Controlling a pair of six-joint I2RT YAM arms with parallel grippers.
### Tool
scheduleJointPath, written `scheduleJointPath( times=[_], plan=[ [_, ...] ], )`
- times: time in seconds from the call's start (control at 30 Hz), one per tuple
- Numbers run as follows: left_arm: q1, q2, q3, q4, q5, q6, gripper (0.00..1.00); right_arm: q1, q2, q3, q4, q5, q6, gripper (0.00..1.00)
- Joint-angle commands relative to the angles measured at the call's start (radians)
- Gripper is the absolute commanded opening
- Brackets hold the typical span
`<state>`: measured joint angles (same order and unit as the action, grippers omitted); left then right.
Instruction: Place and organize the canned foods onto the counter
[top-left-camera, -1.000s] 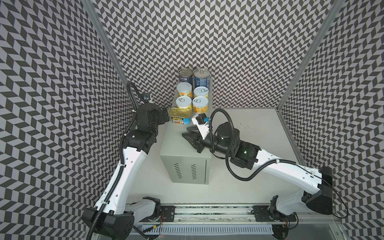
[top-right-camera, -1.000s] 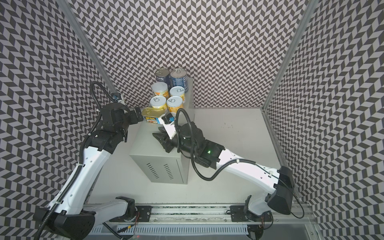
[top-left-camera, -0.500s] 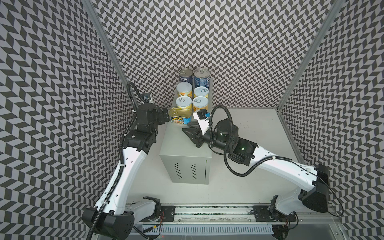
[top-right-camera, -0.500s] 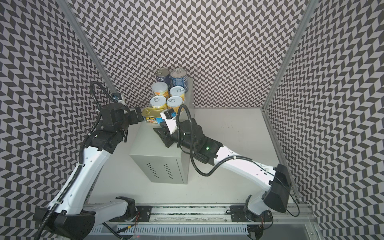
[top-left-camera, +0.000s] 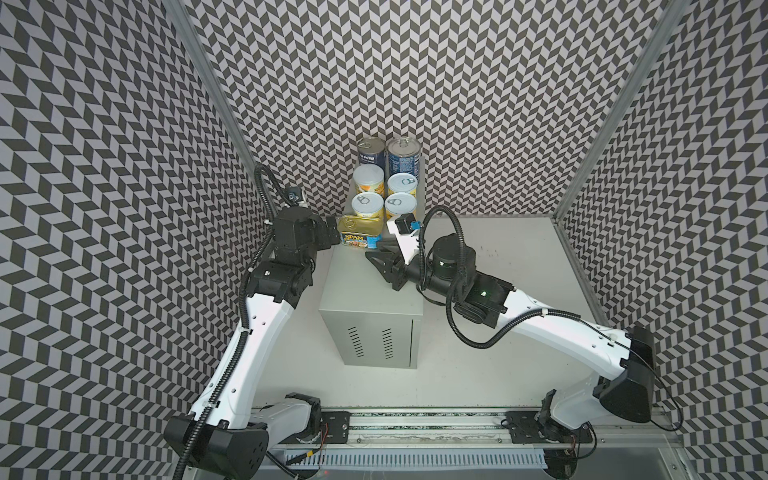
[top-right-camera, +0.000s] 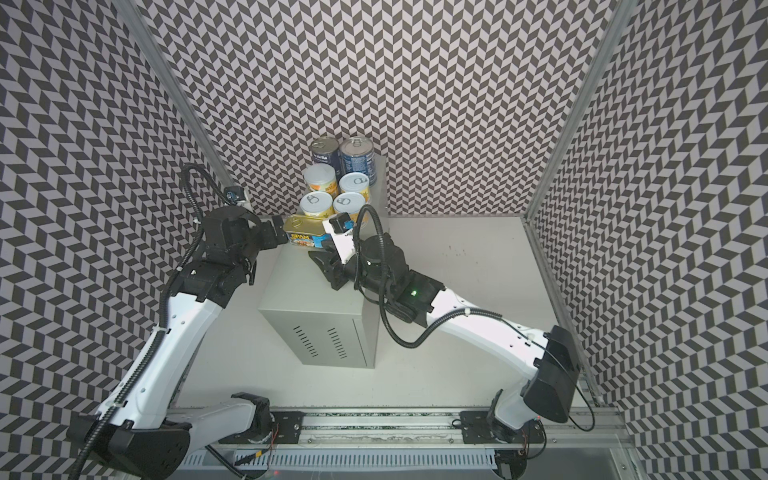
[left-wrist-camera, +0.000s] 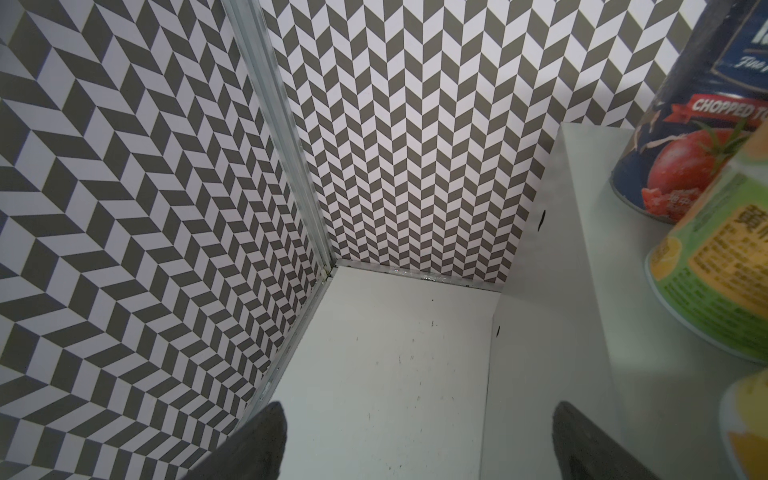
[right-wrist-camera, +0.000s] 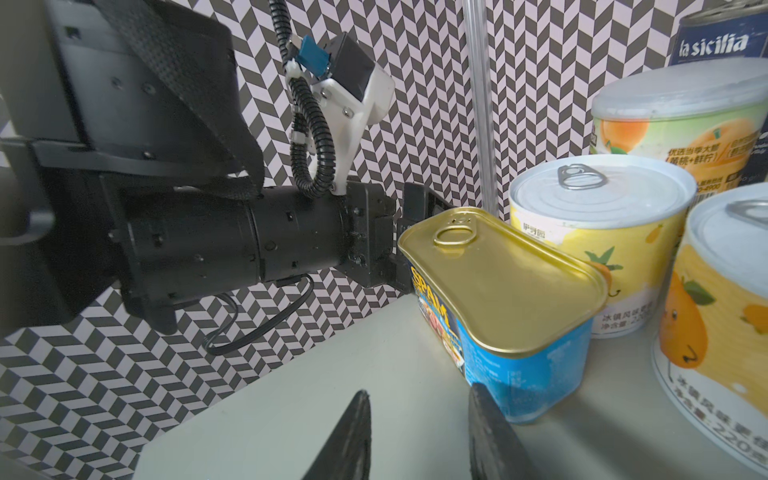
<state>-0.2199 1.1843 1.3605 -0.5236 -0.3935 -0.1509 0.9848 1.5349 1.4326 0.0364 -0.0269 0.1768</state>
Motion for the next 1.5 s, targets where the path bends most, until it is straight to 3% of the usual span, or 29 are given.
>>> scheduleJointPath(
  times=[0.0,1.47],
  plan=[
    [0.005,-0.023,0.002,0.018,0.008,-0.014,1.0,-0.012,0.056,-0.036,-0.155,0.006,0.03,0.38],
    [-0.013,-0.035,0.034,-0.029,-0.004,-0.025,1.0,-0.03,0.077,-0.024,-0.156,0.006,0.029,0.39]
  ],
)
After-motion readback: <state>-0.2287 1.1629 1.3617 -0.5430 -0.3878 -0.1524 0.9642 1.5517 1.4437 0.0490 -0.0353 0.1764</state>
